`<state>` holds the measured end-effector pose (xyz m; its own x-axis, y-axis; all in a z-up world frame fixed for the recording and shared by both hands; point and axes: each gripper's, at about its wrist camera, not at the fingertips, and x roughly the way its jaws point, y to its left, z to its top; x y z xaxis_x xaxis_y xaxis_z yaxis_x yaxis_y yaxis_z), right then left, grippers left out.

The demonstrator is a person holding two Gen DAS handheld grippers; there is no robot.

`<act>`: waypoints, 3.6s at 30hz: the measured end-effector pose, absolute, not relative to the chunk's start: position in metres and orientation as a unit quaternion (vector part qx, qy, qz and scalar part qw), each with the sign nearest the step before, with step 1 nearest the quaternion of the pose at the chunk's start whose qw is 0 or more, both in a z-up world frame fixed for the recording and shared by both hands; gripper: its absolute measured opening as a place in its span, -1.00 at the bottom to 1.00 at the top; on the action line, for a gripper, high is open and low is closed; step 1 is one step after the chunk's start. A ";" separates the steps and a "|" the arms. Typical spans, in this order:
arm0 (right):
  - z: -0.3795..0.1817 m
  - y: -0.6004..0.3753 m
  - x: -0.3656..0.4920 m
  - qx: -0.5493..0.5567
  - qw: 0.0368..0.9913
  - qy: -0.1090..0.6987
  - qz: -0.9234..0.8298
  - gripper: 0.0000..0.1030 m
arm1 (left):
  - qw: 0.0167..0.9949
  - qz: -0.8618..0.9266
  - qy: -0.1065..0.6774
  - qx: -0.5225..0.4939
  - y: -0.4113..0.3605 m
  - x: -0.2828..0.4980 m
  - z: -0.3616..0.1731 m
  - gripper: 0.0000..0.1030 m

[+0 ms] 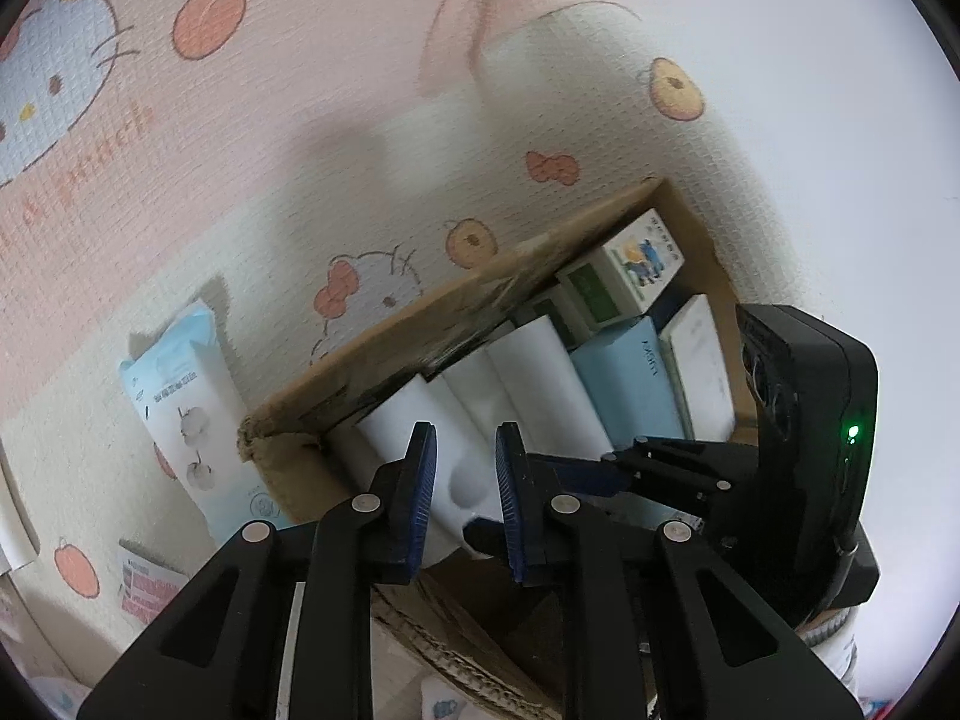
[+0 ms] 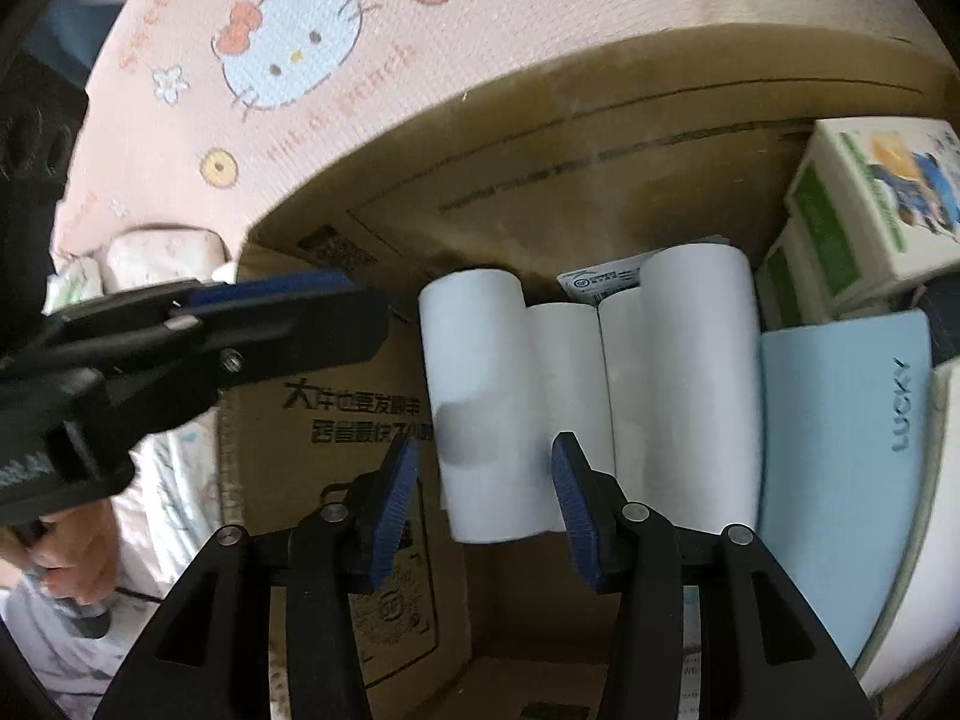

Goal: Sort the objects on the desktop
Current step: 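Lower the held tube into the box beside the other tubes, then open both grippers to release the tube among the tubes, then withdraw both open grippers up and away from the box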

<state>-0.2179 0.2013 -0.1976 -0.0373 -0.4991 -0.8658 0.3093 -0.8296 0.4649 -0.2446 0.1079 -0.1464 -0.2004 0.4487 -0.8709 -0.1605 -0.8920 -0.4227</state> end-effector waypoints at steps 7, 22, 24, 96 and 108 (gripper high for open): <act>-0.188 0.219 -0.203 0.623 0.259 -0.096 -0.732 -0.07 | 0.195 0.767 -0.094 -0.604 0.123 -0.247 -0.145 -0.32; -0.208 0.203 -0.214 0.635 0.246 -0.096 -0.726 -0.47 | 0.161 0.739 -0.054 -0.652 0.144 -0.250 -0.179 -0.81; -0.210 0.203 -0.216 0.635 0.247 -0.104 -0.725 -0.47 | 0.158 0.740 -0.049 -0.652 0.144 -0.251 -0.181 -0.82; -0.092 0.200 -0.037 0.440 0.129 0.042 -0.888 -0.28 | 0.161 0.877 -0.129 -0.434 0.081 -0.050 -0.096 0.08; -0.057 0.221 -0.015 0.446 0.088 -0.001 -0.891 -0.03 | 0.175 0.892 -0.111 -0.402 0.084 -0.010 -0.055 0.23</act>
<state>-0.0148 0.2214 -0.0569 -0.5862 -0.1578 -0.7947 0.1554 -0.9845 0.0809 -0.0101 0.0842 -0.0547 -0.6156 0.4016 -0.6780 -0.2241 -0.9141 -0.3381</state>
